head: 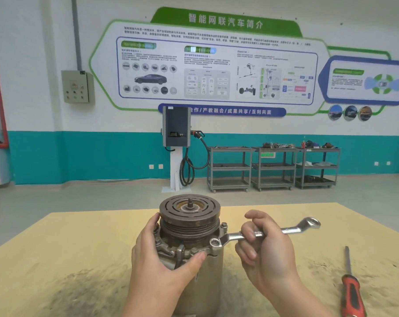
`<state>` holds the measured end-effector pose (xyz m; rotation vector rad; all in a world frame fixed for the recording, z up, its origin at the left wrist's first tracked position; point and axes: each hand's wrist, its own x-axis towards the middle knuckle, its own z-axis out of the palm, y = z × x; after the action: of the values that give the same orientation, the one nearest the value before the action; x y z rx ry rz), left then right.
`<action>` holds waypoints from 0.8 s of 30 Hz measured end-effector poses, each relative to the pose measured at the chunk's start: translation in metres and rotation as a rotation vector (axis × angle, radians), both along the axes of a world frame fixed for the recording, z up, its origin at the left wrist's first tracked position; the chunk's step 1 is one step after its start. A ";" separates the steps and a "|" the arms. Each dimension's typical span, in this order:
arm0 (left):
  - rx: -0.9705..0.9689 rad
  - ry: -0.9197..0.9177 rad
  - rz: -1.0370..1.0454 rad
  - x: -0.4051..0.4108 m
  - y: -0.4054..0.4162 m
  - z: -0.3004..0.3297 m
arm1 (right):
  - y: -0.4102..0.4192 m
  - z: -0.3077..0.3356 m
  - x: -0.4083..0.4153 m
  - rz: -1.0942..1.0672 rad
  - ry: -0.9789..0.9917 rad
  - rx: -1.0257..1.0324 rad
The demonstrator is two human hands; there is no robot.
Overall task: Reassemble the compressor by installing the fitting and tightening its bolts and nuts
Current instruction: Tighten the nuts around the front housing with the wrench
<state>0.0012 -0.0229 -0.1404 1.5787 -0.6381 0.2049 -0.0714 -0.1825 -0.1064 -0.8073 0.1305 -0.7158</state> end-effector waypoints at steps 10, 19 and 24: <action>0.010 0.030 0.030 -0.006 0.002 0.003 | -0.001 0.005 0.004 0.025 0.079 0.012; -0.026 0.058 0.022 -0.007 0.003 0.007 | 0.026 0.002 -0.020 -0.205 -0.006 -0.133; 0.000 0.076 0.015 -0.007 0.004 0.006 | 0.055 -0.011 -0.028 -0.425 -0.069 -0.398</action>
<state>-0.0061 -0.0194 -0.1341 1.5840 -0.5674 0.1557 -0.0997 -0.1276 -0.1176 -1.1498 0.0988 -1.1930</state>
